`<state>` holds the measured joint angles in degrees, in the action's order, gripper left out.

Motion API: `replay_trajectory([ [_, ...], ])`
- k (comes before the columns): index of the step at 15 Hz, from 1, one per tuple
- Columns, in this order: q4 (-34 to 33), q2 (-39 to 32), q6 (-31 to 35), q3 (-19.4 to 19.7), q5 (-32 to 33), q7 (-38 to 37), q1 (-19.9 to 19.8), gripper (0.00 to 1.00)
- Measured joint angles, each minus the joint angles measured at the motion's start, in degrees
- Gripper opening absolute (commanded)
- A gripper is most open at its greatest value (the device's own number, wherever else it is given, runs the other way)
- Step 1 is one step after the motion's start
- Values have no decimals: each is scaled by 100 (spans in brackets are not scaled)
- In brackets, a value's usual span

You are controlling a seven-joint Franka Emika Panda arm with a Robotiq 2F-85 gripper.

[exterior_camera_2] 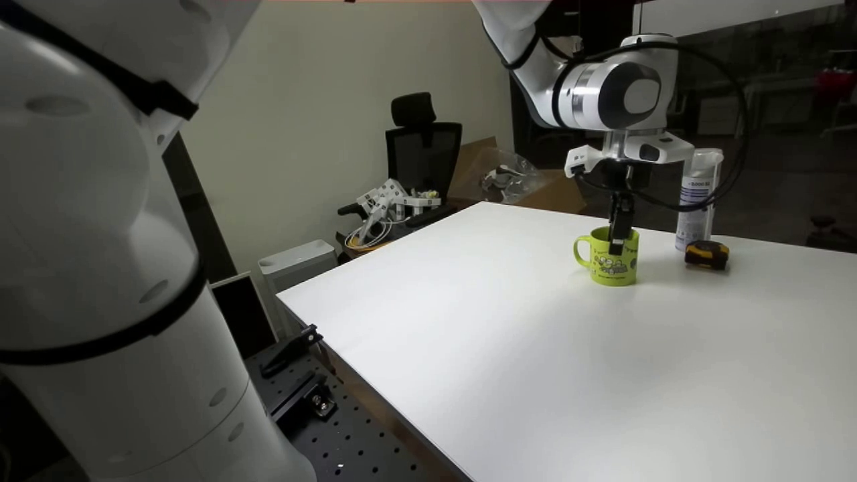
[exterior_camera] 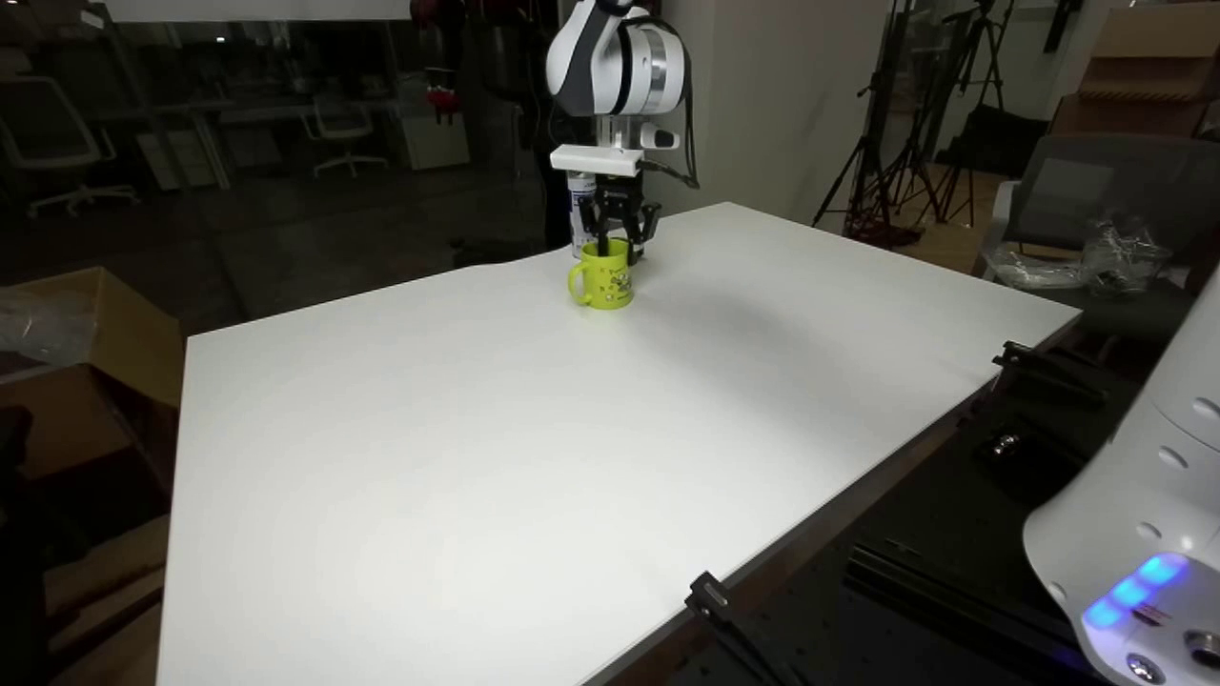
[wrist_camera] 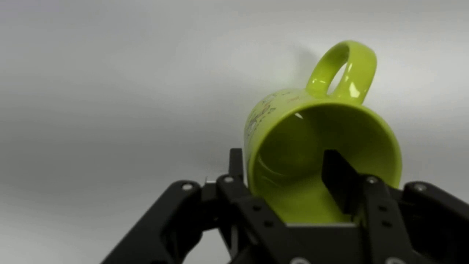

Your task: Move the mug backwards then forwards.

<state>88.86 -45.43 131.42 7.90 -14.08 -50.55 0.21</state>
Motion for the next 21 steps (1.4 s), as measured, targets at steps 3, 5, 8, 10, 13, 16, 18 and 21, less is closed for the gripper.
replay_trajectory([
  [3, -13, 76, 23, -6, 24, -46, 91, 100],
  [5, 47, 203, 65, -10, 60, -47, 193, 100],
  [8, 371, 525, 435, -10, 137, -76, 394, 100],
  [10, 661, 734, 794, -3, 159, -133, 494, 100],
  [13, 800, 827, 861, -1, 162, -126, 502, 100],
  [16, 799, 834, 450, -265, 153, 574, 329, 100],
  [18, 807, 881, -81, -382, 164, 1036, 271, 100],
  [21, 968, 1123, -939, -438, 179, 1727, 254, 100],
])
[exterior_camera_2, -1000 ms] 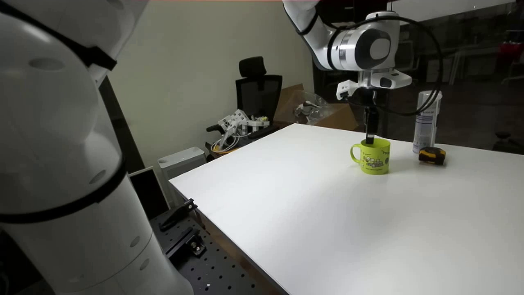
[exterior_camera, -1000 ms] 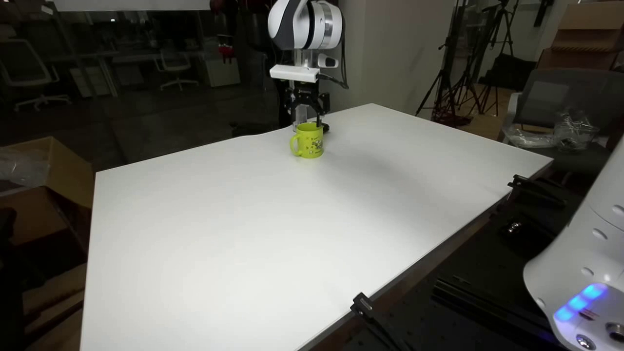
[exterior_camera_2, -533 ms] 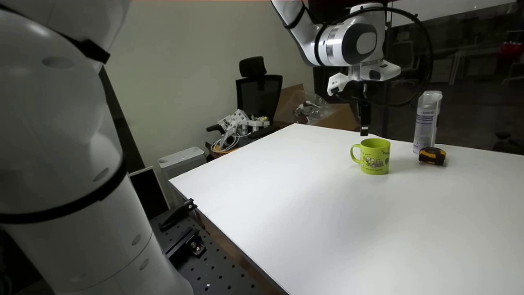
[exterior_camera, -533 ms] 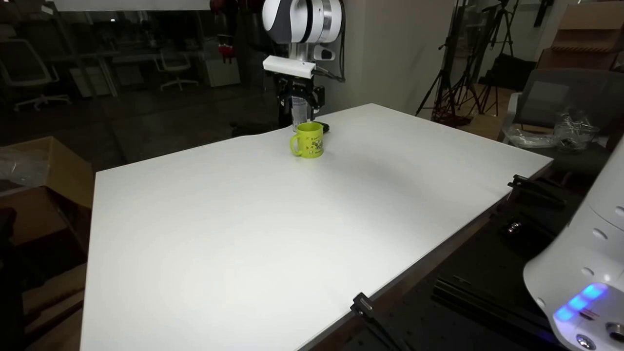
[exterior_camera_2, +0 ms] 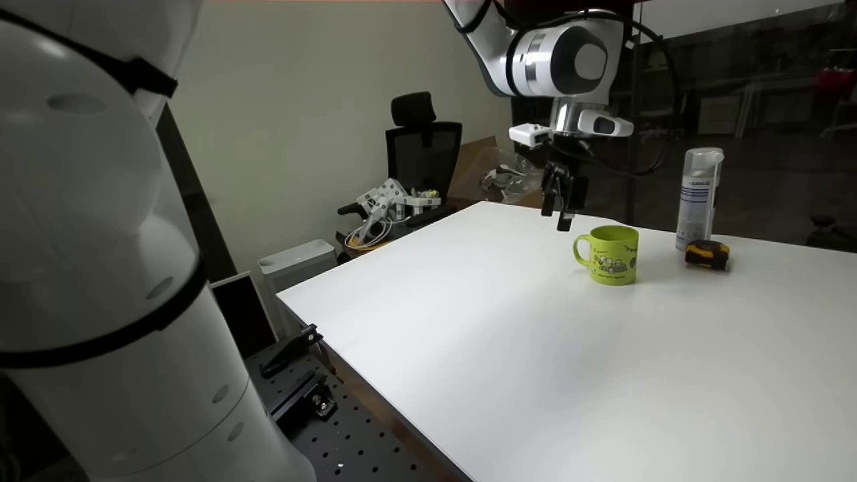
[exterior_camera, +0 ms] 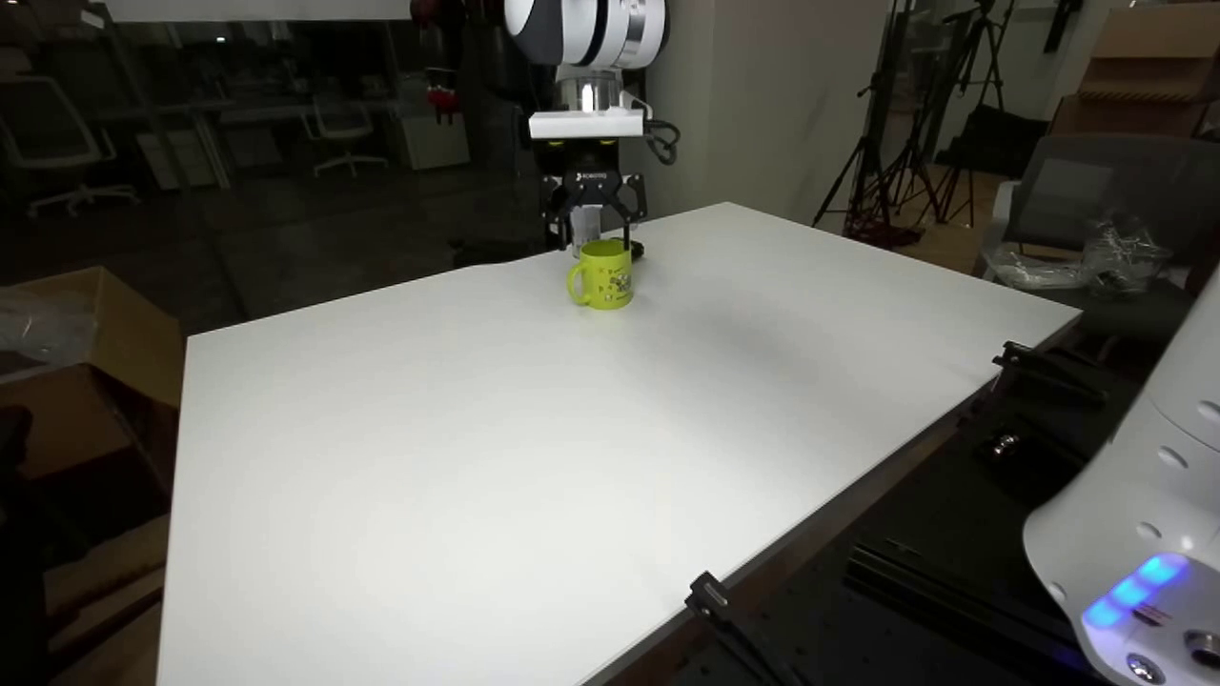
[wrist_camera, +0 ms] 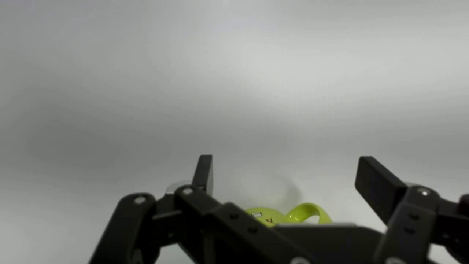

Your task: Move the mug backwards then forwards.

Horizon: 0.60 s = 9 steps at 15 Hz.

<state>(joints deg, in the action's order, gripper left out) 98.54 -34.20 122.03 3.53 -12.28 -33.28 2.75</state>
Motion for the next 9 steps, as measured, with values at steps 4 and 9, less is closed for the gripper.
replay_trajectory([
  [4, 225, 343, -530, -38, 1, 642, -82, 100],
  [9, 202, 344, -939, 2, 591, 926, -61, 100],
])
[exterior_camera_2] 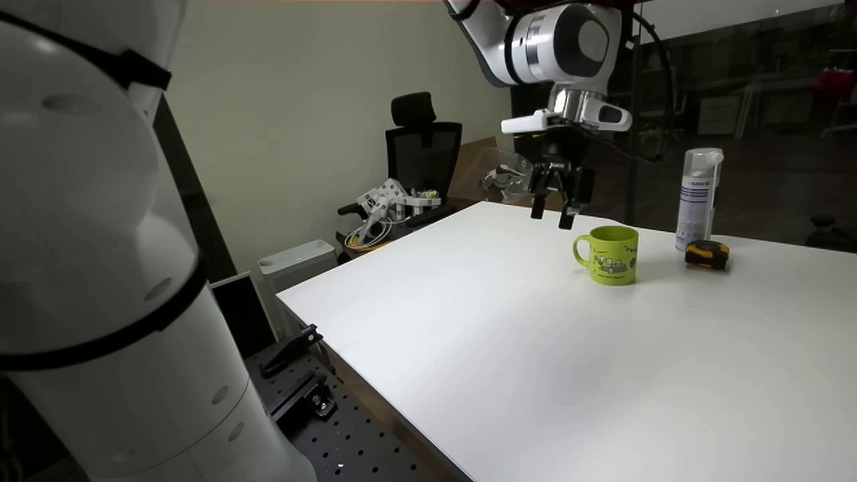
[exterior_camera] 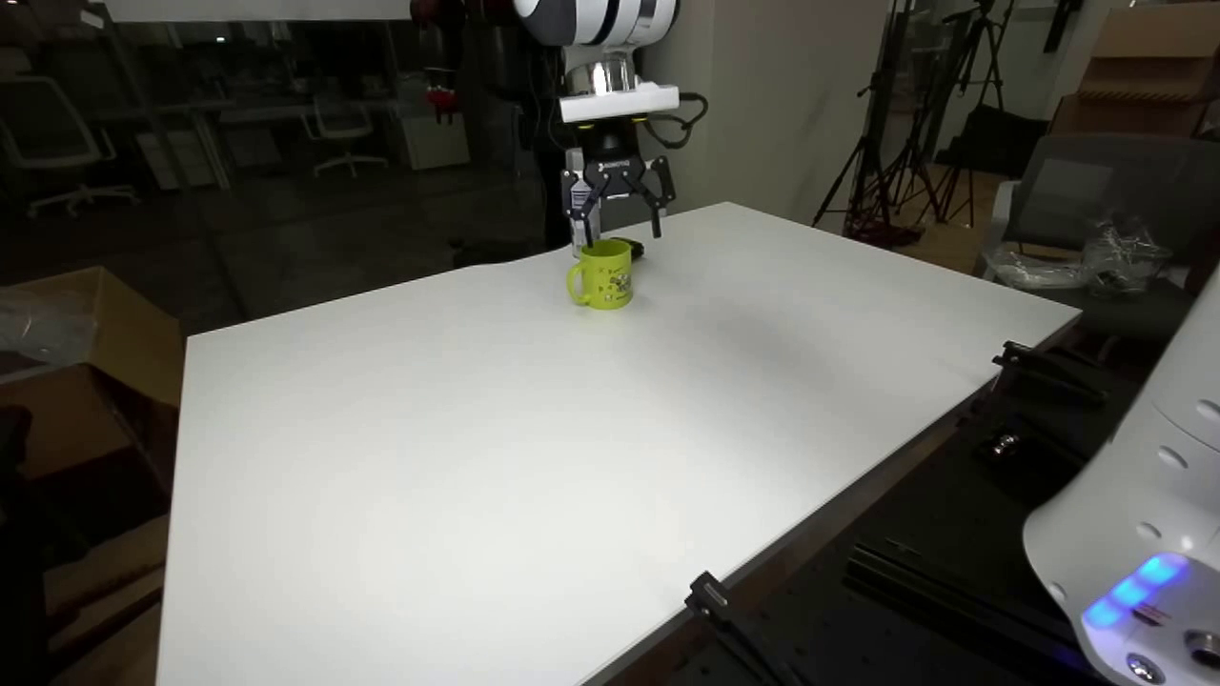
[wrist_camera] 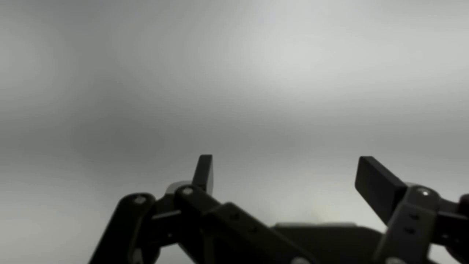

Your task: Move the mug backwards then forwards.

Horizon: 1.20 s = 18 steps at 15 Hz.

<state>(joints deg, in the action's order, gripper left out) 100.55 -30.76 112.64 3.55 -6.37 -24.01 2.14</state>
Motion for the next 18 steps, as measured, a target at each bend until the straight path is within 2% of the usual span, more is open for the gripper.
replay_trajectory([
  [6, -236, 126, -1818, 87, 890, 1197, -132, 100],
  [9, -328, 123, -1984, 93, 967, 1301, -159, 100],
  [11, -272, 118, -1564, 93, 994, 1212, -150, 100],
  [18, -172, -226, 998, 342, 1217, 562, -143, 100],
])
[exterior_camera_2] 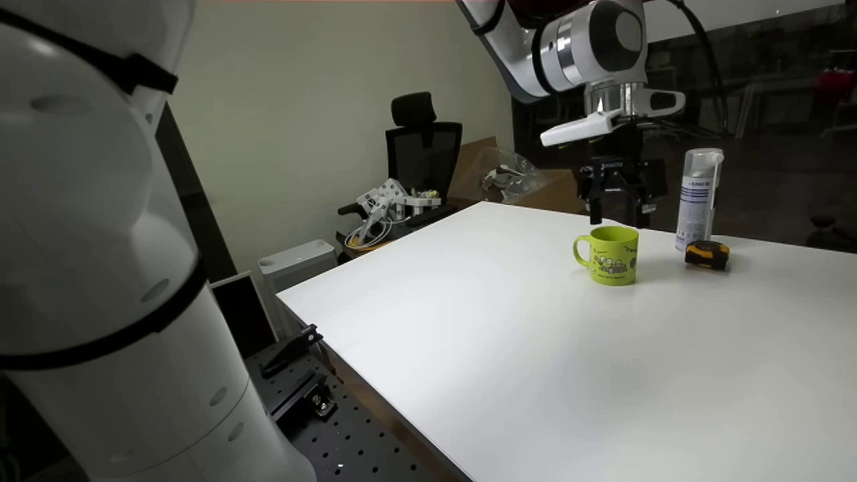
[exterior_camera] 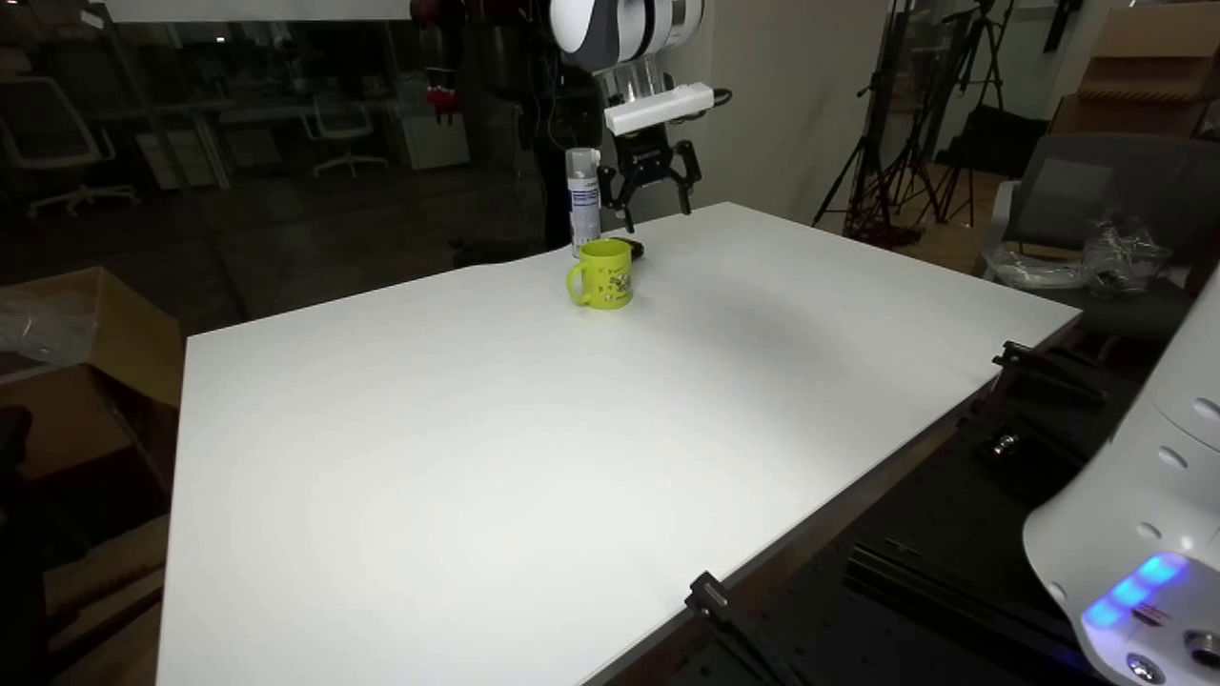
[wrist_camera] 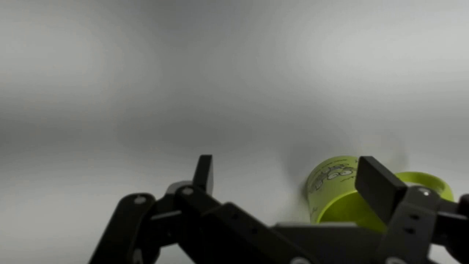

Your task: Move the mug backwards then forwards.

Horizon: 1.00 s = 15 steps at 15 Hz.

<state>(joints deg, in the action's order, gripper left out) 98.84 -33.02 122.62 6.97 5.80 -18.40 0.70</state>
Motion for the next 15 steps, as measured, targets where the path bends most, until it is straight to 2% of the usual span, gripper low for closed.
replay_trajectory([
  [6, -43, -148, 258, 40, -61, -73, -8, 100],
  [11, -417, -395, 750, -77, -1249, -264, -163, 100],
  [15, -451, -456, 755, -82, -1267, -228, -178, 100],
])
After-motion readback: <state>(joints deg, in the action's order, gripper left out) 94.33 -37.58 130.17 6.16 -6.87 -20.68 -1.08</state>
